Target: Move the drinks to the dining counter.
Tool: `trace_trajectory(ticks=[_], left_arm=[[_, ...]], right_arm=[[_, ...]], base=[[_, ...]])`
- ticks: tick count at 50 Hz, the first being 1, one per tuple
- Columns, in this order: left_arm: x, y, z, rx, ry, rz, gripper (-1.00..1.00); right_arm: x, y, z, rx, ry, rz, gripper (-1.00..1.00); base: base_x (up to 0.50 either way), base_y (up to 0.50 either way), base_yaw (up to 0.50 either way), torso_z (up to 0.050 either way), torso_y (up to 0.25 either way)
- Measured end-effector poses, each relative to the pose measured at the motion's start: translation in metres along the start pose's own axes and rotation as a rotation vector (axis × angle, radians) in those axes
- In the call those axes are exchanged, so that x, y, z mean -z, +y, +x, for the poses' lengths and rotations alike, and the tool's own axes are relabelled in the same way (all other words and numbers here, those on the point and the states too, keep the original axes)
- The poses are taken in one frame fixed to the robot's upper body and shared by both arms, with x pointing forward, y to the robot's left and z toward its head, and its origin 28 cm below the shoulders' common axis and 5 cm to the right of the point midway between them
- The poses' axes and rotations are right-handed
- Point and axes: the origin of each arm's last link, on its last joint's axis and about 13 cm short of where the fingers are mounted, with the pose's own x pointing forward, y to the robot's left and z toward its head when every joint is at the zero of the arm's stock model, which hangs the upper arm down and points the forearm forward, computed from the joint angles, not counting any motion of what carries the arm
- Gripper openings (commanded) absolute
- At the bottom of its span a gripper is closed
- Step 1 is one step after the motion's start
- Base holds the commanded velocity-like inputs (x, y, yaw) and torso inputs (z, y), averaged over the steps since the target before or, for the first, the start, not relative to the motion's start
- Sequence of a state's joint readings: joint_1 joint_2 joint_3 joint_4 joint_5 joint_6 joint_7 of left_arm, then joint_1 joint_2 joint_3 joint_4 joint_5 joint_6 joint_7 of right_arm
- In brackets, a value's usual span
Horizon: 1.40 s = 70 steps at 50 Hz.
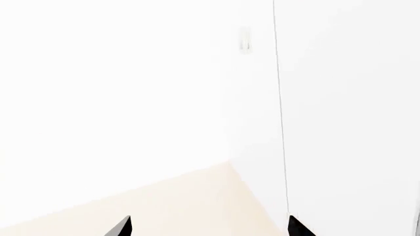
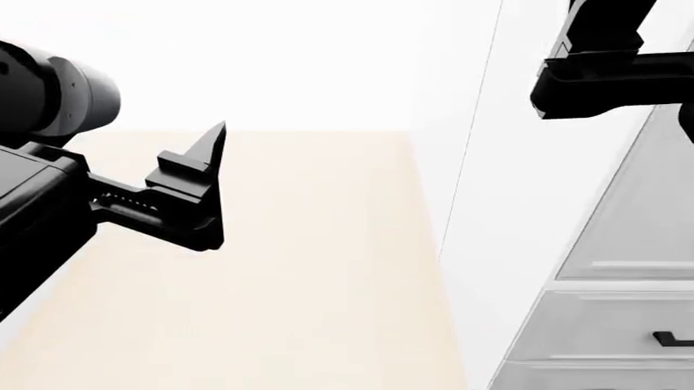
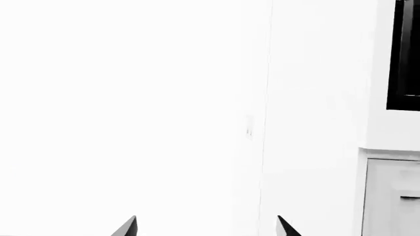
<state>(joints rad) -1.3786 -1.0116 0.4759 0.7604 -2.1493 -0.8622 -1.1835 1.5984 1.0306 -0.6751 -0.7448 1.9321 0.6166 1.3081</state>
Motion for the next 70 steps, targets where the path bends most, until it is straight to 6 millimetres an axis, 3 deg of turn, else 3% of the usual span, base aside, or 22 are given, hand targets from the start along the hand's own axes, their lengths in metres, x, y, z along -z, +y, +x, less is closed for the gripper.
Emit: trace_trajectory(ticks=[70], left_arm=[[-0.0004, -0.0002, -0.0005, 0.001, 0.0, 0.006, 1.0]], right_arm=[[-0.001, 0.0013, 0.0006, -0.012, -0.001, -0.004, 1.0]], base=[[0.0, -0.5, 0.0, 0.0, 0.0]])
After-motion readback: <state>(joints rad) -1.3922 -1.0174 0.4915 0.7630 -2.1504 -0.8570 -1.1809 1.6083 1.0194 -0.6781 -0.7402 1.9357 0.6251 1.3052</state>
